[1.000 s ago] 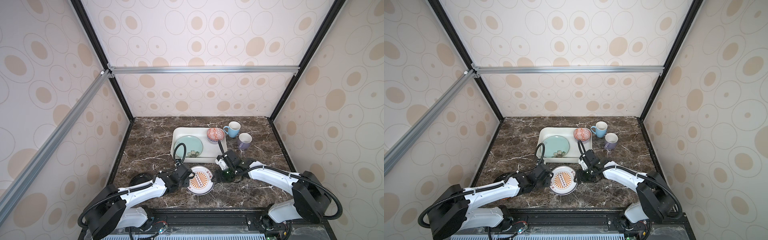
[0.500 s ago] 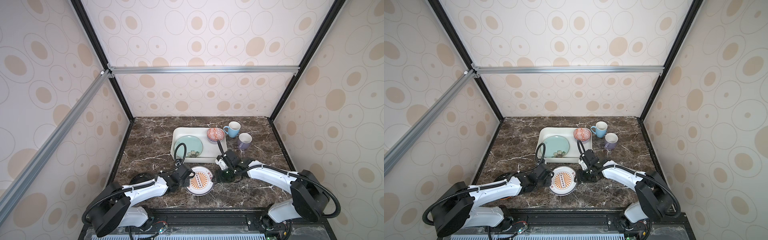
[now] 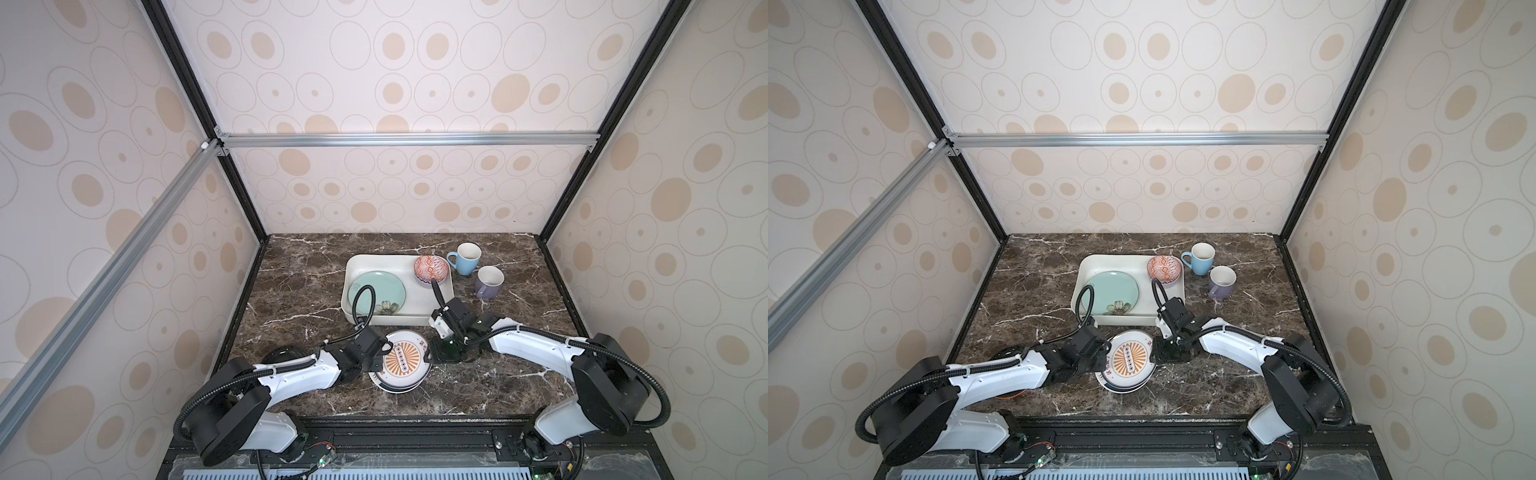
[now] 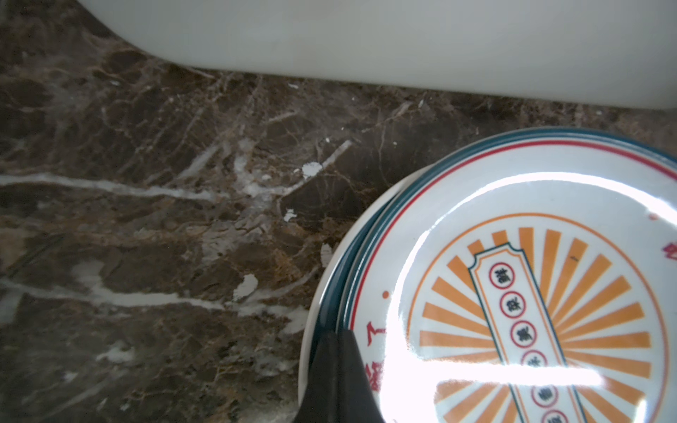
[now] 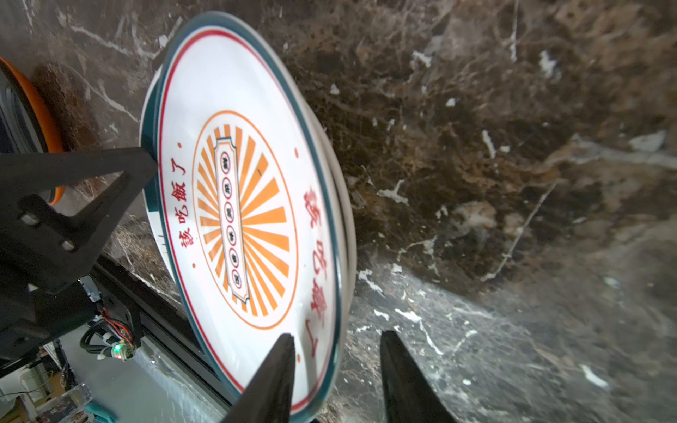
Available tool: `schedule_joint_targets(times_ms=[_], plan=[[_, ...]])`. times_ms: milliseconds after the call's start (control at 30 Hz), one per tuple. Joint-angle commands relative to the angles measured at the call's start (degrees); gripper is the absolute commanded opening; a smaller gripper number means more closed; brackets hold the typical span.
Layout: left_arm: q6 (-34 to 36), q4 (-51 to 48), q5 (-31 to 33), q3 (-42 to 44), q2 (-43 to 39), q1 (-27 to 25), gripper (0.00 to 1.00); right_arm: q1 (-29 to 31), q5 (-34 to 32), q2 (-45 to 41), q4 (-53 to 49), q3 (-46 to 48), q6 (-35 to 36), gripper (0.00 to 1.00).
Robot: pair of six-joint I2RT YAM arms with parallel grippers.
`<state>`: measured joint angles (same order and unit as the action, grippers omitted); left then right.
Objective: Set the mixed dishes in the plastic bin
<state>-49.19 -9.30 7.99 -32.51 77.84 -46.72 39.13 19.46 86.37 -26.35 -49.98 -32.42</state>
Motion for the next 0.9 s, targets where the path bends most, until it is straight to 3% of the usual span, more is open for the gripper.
schedule_joint_targets(times_ms=[0, 400, 467, 567, 733, 867], plan=[[0.7, -3.0, -0.1, -0.5, 1.5, 0.2, 0.02, -0.3, 0.0, 0.1, -0.7, -1.6, -0.2, 0.35], [1.1, -2.6, -0.4, -1.1, 1.9, 0.3, 0.04, -0.8, 0.7, 0.8, -1.0, -1.8, -1.1, 0.11], [1.2, -2.9, -0.3, -1.3, 1.5, 0.2, 0.07, -1.1, 1.0, 0.8, -1.5, -1.9, -1.1, 0.08], [1.5, -4.2, 0.6, -1.9, -0.1, 0.2, 0.20, -1.6, 1.5, -0.3, -1.9, -2.1, -0.9, 0.06], [2.8, -8.5, 4.1, -4.2, -5.6, 0.7, 0.71, -2.4, 2.8, -2.4, -3.7, -3.9, -0.4, 0.06], [4.0, -12.7, 6.0, -6.5, -10.5, 2.2, 0.82, -2.7, 3.7, -4.0, -5.5, -6.2, -0.2, 0.06]])
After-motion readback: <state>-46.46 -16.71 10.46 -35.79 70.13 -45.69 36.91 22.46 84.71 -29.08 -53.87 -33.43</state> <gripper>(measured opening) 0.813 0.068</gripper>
